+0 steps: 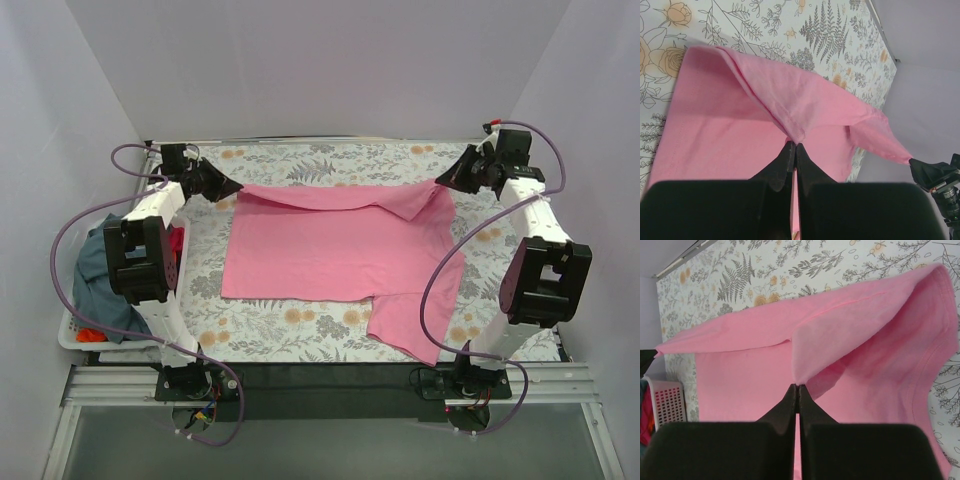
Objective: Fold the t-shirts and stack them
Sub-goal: Fold the tshirt
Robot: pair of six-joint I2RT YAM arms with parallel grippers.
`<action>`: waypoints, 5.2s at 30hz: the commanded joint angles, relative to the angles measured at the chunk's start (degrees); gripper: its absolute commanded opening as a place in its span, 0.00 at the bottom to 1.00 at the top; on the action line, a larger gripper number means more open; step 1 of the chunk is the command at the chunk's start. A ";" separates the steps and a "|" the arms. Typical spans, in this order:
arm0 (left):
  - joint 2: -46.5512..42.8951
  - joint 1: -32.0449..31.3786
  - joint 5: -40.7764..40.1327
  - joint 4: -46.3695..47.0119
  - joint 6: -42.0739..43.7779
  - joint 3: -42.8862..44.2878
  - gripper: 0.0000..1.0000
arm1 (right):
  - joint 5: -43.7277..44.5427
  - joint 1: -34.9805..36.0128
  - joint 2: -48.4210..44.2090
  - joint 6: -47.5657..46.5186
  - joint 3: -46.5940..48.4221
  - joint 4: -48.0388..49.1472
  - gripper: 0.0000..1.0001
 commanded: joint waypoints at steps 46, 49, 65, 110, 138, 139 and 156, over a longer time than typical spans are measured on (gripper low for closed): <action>2.70 0.08 -10.16 -3.64 6.74 -0.56 0.00 | 6.03 -3.02 -8.87 -0.90 -12.68 -0.78 0.01; 3.75 0.08 -10.25 -3.99 6.91 -0.20 0.00 | 6.92 -3.02 -9.49 -0.90 -15.22 -0.78 0.01; 7.45 0.00 -14.64 -3.38 9.19 -1.26 0.03 | 13.15 -3.02 -7.21 -1.34 -23.58 3.35 0.01; -32.63 -21.45 -35.12 0.93 19.66 -36.76 0.79 | 49.02 33.19 7.55 -37.89 -8.73 4.32 0.37; -31.49 -21.36 -33.98 0.76 19.83 -36.50 0.78 | 55.26 31.44 12.30 -41.94 -2.14 4.32 0.01; -31.49 -21.45 -33.89 0.76 19.92 -36.50 0.78 | 55.00 30.65 12.48 -42.11 -1.70 4.32 0.03; -30.79 -21.45 -33.37 0.67 20.18 -36.50 0.78 | 47.37 23.09 17.23 -40.02 5.86 2.30 0.28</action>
